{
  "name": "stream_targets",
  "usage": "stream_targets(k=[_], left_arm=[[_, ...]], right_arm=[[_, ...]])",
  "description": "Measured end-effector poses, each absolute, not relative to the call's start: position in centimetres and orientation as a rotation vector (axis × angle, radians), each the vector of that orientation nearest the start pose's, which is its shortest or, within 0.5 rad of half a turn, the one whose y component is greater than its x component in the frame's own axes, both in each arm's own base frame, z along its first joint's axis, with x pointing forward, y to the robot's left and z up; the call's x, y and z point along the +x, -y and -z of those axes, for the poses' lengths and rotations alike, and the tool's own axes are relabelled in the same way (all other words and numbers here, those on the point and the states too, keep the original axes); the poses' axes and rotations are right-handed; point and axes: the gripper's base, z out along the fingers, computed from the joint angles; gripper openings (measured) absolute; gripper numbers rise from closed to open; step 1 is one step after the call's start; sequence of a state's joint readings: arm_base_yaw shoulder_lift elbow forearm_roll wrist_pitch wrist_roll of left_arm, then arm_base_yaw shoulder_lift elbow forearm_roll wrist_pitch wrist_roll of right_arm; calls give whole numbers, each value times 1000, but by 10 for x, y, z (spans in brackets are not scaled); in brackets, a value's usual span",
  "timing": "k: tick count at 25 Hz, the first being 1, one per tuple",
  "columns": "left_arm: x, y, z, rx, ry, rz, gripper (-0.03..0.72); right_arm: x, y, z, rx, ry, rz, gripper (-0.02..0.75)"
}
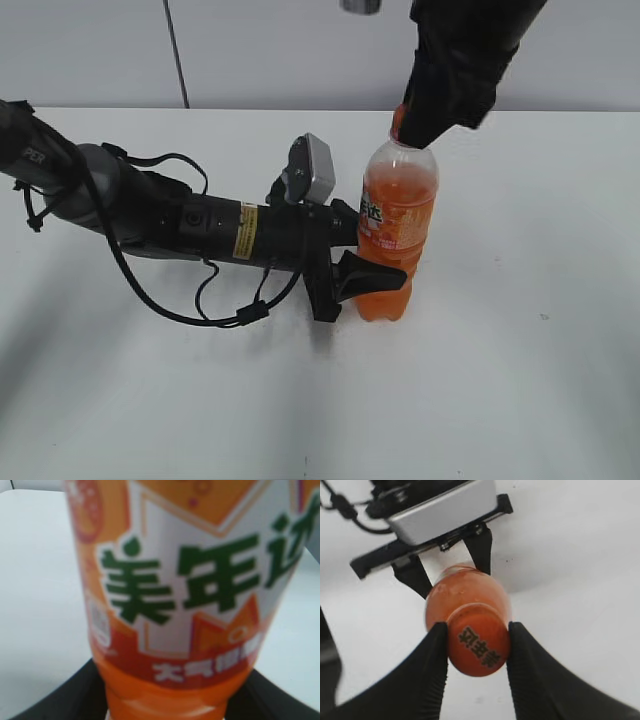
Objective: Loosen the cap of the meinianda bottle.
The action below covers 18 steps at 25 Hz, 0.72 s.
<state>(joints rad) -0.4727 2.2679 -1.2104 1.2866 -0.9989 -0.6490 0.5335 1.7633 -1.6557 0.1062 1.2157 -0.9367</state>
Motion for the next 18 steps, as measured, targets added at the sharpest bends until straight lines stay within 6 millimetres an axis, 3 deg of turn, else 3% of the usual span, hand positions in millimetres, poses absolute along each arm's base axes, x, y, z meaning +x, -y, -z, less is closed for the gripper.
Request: stream_targets(k=[3, 8, 11, 15, 18], left_arm=[[337, 255, -92, 1343, -1519, 1015, 391], [337, 255, -92, 1342, -1519, 1015, 391], [337, 255, -92, 1340, -1520, 1015, 391], [337, 255, -92, 1338, -1522, 1016, 391], [337, 255, -92, 1338, -1523, 1017, 391]], right_arm=[[317, -197, -325, -2140, -1798, 38, 274], [317, -196, -325, -2216, -1707, 68, 274], [318, -196, -328, -2167, -1755, 59, 317], [314, -196, -346, -1984, -1871, 15, 505], [304, -194, -363, -1805, -1971, -67, 559]])
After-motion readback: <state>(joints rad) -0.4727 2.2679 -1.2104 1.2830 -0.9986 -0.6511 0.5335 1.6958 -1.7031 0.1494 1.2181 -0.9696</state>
